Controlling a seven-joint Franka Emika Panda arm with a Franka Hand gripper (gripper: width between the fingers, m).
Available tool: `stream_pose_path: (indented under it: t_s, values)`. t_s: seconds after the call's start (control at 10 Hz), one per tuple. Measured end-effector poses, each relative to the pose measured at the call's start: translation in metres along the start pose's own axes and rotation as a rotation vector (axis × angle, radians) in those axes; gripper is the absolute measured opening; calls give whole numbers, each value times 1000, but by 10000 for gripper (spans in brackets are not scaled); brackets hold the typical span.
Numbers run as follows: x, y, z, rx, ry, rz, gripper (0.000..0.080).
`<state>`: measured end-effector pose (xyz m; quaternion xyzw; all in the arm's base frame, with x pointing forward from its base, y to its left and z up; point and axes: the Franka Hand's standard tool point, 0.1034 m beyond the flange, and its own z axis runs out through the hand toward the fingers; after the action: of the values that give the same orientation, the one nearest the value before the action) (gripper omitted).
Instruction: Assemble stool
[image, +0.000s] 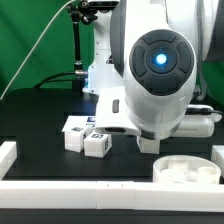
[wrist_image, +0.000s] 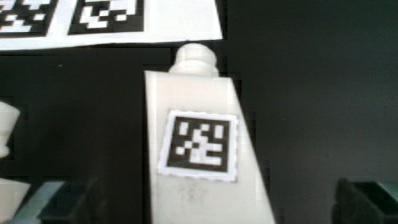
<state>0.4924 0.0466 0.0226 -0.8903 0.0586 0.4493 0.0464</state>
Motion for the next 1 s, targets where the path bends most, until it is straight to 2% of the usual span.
stream_pose_path:
  t_s: [0.4, 0.6, 0.7, 1.0]
  values:
    - [9, 1, 9, 1, 21, 4, 648]
    - [9, 1, 10, -1, 22, 4, 380]
    - [9, 1, 10, -1, 22, 4, 324]
    - [9, 1, 9, -1, 23, 4, 324]
